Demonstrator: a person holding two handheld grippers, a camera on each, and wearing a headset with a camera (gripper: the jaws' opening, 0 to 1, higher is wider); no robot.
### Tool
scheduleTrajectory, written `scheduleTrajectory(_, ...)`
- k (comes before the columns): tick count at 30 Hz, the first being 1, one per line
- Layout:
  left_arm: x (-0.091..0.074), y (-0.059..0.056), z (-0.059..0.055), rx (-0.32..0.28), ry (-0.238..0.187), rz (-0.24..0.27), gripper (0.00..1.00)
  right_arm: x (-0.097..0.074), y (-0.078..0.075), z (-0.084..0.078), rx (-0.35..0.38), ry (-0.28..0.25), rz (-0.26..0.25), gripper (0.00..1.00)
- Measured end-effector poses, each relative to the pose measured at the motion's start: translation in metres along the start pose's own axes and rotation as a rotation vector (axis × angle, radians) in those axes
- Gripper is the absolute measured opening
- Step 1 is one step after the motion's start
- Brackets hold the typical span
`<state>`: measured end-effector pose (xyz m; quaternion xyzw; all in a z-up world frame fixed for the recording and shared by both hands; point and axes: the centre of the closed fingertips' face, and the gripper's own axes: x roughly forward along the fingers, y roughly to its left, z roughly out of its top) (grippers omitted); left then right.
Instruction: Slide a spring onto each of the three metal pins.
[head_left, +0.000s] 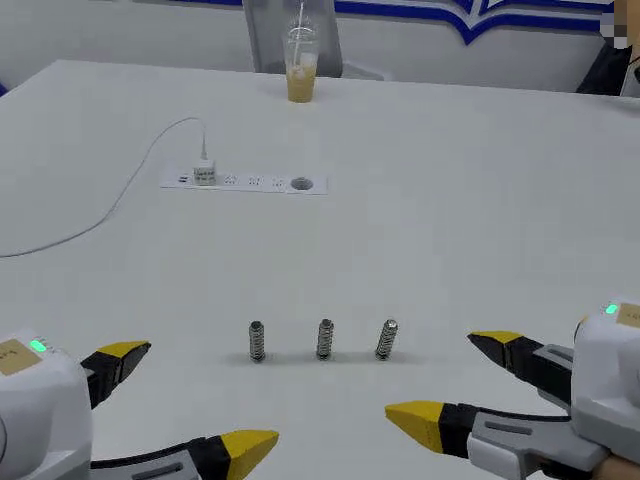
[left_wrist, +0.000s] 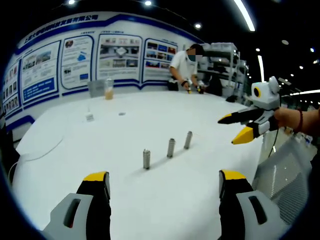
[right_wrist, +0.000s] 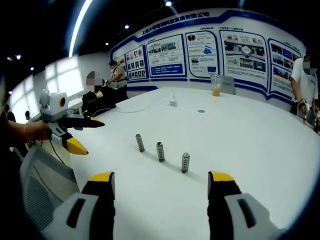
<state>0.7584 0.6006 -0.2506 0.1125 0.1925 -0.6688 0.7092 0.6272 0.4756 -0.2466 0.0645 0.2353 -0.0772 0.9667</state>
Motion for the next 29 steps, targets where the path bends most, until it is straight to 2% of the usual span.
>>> scheduleTrajectory(6, -0.003, -0.004, -0.004, -0.009, 0.002, 0.003, 0.92, -0.007, 0.006, -0.001, 0.033, -0.025, -0.014, 0.79)
scheduleTrajectory(9, -0.005, -0.003, -0.005, -0.009, 0.004, 0.013, 0.92, -0.008, 0.009, -0.004, 0.034, -0.021, -0.018, 0.80)
scheduleTrajectory(15, -0.008, -0.003, -0.002, 0.005, -0.002, 0.021, 0.93, -0.013, 0.010, -0.004, 0.046, -0.035, -0.039, 0.82)
scheduleTrajectory(19, -0.010, -0.005, 0.000, -0.005, -0.009, 0.022, 0.91, -0.017, 0.011, -0.005, 0.060, -0.033, -0.052, 0.82)
scheduleTrajectory(29, -0.012, -0.008, -0.002, -0.007, -0.001, 0.026, 0.91, -0.020, 0.014, -0.013, 0.058, -0.027, -0.063, 0.82)
